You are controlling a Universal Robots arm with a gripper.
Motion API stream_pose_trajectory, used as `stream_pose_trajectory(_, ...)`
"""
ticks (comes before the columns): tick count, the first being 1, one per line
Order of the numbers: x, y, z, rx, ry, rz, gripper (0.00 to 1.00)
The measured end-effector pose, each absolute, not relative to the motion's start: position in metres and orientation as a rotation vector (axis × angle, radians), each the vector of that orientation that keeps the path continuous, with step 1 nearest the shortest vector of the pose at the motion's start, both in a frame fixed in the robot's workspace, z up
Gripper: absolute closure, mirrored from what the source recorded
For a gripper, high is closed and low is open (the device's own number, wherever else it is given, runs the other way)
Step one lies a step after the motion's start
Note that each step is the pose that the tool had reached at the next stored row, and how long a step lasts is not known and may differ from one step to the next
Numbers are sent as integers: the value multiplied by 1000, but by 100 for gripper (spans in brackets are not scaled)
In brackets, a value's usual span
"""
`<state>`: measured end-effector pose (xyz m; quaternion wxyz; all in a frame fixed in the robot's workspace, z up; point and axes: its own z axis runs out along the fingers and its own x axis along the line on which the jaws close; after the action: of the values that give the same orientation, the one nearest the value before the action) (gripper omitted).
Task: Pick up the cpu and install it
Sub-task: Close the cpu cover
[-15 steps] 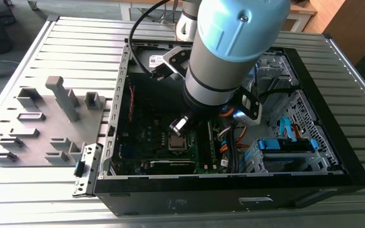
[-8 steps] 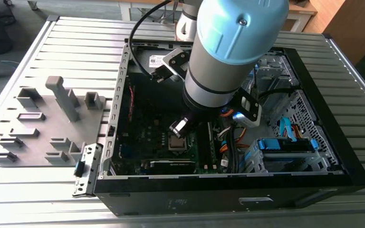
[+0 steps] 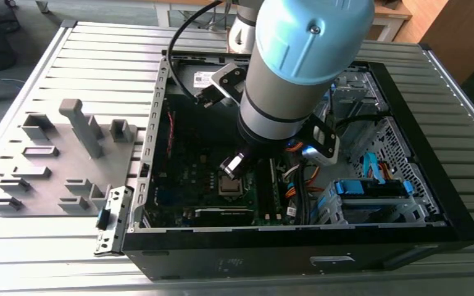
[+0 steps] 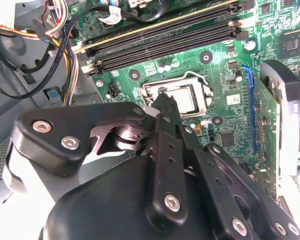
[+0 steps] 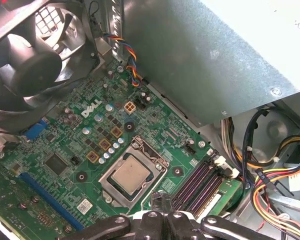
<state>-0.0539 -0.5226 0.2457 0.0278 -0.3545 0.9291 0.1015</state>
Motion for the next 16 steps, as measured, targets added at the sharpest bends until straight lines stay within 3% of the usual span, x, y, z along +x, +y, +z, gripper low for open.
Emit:
stream_pose_trajectory(9, -62, -523, 237, -1096, 2874, 295, 89)
stream_pose_trajectory(16, -73, -523, 234, -1103, 2898, 212, 89)
